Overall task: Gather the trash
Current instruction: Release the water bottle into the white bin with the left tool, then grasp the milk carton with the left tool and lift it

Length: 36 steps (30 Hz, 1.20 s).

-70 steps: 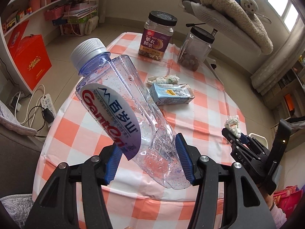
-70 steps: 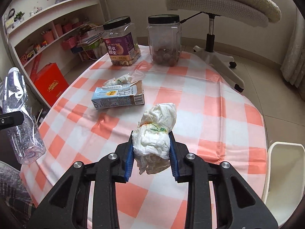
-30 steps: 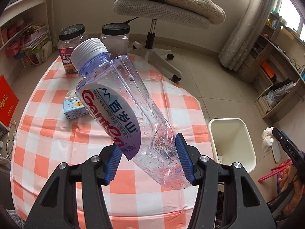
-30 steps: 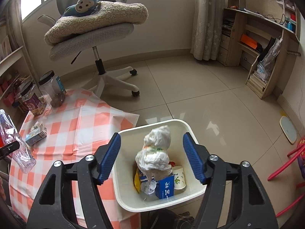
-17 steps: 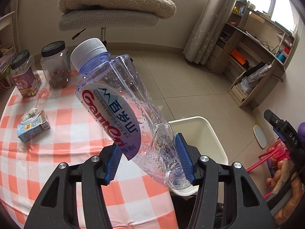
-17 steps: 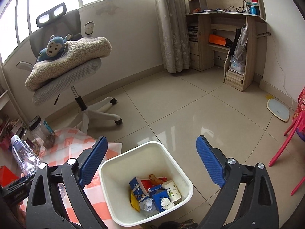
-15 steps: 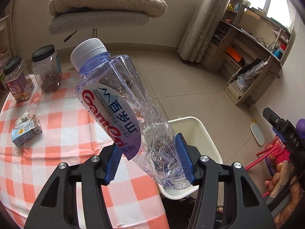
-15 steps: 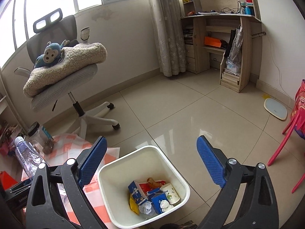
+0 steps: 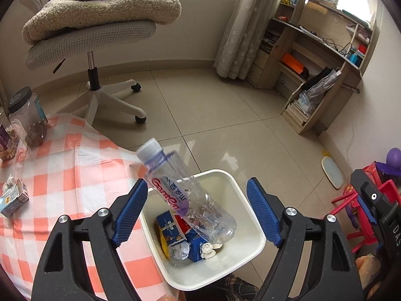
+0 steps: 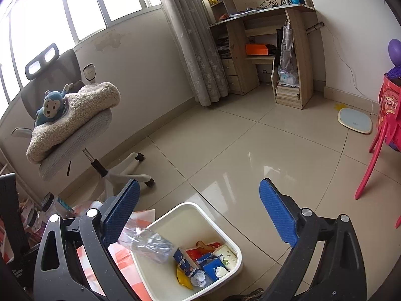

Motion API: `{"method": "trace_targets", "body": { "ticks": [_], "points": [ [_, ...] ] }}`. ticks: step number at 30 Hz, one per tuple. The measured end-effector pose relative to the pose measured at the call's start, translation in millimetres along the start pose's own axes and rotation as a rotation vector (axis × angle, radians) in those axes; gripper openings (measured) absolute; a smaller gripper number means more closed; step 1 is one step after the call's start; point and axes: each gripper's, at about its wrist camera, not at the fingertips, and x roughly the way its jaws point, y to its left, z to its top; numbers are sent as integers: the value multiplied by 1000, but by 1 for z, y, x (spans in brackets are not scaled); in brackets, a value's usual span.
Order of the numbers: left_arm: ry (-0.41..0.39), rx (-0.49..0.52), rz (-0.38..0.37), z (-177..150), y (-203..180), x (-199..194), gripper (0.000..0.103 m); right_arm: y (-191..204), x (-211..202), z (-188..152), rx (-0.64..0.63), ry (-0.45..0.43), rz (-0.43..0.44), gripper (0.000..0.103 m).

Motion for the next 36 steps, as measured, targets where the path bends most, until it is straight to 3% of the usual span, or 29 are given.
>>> {"method": "trace_targets", "body": {
  "ticks": [6,11,15,23,29,33,36],
  "points": [
    [-54,12,107,-11,35,-26,83,26,1,-9,-84,8,2,96],
    [-66,26,193,-22,76,-39,90,62,11,-25,-169,97,79,96],
    [30,47,313,-35,127,-28,90,94,15,-41,-253,145,122,96],
    [245,25,578,-57,282,-6,90,144,21,-68,-410,196,159,96],
    [365,75,601,-64,353,15,90,172,30,-84,-490,231,165,96],
    [443,154,610,-68,376,42,90,186,33,-92,-530,242,166,96],
    [478,180,567,-72,385,57,90,197,35,-97,-559,247,170,96]
  ]
}}
